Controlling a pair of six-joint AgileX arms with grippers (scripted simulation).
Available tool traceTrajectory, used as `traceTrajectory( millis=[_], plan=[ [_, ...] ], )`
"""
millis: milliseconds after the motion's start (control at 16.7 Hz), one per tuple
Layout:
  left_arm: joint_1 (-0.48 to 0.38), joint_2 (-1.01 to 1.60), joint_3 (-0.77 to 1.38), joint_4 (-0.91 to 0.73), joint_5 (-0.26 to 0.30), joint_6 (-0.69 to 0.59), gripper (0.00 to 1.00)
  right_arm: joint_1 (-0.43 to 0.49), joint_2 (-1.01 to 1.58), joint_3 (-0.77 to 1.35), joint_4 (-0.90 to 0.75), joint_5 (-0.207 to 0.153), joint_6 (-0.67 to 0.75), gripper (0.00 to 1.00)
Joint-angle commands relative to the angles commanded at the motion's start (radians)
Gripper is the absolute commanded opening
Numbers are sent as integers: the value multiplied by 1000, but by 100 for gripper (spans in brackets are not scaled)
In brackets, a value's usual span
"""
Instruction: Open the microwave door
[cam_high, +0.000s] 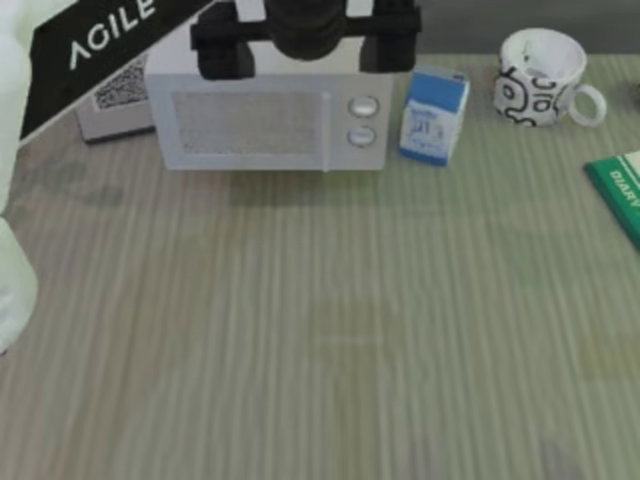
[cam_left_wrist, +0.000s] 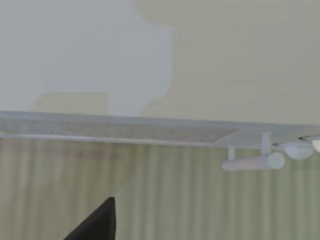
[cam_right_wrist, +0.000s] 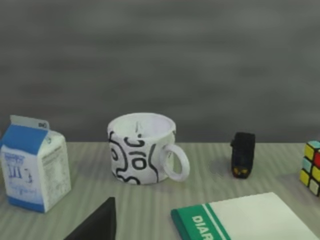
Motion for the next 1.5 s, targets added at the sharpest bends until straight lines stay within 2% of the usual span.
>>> traceTrajectory(
  millis=[480,900,1200,1500],
  plan=[
    [-7,45,36,-19,-5,-9,100,0,0,0,0,0,0,100],
    [36,155,-29,175,16,36,100,0,0,0,0,0,0,100],
    [40,165,-34,188,18,40,100,0,0,0,0,0,0,100],
    [40,165,-34,188,18,40,62,0,0,0,0,0,0,100]
  ],
)
